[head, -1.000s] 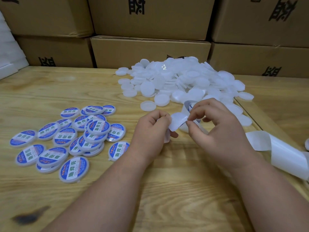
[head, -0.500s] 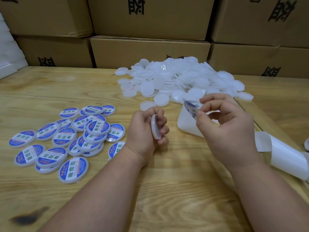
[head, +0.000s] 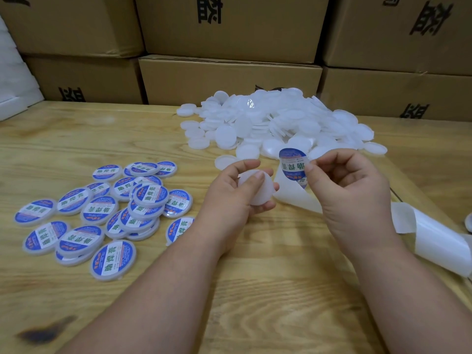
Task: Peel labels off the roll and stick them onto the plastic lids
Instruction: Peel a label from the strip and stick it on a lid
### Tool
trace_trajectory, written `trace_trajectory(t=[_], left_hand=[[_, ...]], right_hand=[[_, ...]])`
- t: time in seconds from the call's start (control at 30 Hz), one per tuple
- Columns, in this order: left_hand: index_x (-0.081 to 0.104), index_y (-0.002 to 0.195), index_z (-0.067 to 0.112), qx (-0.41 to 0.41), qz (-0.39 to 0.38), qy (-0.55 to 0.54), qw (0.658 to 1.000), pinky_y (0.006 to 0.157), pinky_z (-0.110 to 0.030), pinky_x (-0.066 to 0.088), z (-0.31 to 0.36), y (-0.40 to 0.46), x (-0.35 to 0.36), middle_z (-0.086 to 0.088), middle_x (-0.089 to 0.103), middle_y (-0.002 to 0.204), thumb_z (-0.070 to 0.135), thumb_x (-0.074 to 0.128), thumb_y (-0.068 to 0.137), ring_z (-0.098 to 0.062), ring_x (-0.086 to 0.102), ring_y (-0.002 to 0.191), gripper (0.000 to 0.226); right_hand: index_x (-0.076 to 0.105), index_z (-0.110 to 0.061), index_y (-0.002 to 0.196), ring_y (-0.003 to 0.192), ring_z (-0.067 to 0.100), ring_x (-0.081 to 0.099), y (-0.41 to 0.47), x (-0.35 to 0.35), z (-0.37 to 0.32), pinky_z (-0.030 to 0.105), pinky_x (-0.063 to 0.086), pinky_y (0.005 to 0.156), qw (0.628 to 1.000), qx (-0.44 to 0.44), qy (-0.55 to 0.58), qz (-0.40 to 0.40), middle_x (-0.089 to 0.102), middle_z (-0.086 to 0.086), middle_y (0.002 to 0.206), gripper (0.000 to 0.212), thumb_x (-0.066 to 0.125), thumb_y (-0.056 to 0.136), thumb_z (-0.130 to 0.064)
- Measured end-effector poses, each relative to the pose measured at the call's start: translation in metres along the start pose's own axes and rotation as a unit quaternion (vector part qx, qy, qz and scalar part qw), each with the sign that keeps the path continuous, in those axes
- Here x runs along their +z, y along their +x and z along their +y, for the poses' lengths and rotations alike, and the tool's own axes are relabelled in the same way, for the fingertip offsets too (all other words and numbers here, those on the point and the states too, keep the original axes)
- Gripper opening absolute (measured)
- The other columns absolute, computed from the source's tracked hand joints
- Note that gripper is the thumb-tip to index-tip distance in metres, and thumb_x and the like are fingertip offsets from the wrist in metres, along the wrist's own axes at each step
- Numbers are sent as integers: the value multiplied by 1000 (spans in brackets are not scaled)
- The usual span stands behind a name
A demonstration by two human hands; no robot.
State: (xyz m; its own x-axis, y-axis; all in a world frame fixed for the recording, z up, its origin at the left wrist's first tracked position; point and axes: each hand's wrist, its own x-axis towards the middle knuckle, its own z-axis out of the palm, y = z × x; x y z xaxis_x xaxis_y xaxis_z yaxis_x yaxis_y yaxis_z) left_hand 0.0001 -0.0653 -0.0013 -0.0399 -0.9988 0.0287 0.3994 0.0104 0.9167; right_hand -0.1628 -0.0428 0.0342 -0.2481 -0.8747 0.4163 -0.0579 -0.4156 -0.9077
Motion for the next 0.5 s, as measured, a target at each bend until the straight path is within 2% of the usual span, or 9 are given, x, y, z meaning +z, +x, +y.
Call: trace_trajectory(t=[0.1, 0.23, 0.4, 0.5], left_hand=[[65, 121, 18, -13, -11, -14, 1000, 70, -34, 59, 2, 0, 0, -8, 74, 117, 3, 50, 102, -25, 74, 101, 28], [71, 113, 11, -36, -11, -79, 996, 71, -39, 60, 4, 1, 3, -20, 69, 122, -12, 31, 93, -30, 75, 96, 51], [68, 117, 6, -50, -49, -111, 991, 76, -44, 62, 3, -1, 3, -24, 69, 122, -5, 26, 91, -34, 73, 97, 50], [65, 119, 5, -55, -61, -106, 991, 80, -45, 61, 4, -1, 5, -21, 71, 120, 2, 37, 85, -32, 72, 99, 44]], right_hand=[[64, -22, 85, 64, 4, 62, 0, 0, -2, 16, 50, 61, 999, 34, 34, -25, 70, -10, 71, 21, 76, 89, -5], [64, -19, 89, 54, 5, 55, 0, 2, -1, 15, 44, 53, 992, 100, 47, -66, 66, -8, 65, 20, 75, 88, -3], [62, -18, 93, 47, 1, 51, -3, 5, 5, 18, 40, 58, 985, 143, -16, -96, 64, -9, 58, 17, 74, 88, -8], [62, -18, 92, 46, -1, 51, -3, 6, 7, 23, 38, 62, 985, 148, -35, -87, 66, -9, 59, 16, 75, 87, -9]])
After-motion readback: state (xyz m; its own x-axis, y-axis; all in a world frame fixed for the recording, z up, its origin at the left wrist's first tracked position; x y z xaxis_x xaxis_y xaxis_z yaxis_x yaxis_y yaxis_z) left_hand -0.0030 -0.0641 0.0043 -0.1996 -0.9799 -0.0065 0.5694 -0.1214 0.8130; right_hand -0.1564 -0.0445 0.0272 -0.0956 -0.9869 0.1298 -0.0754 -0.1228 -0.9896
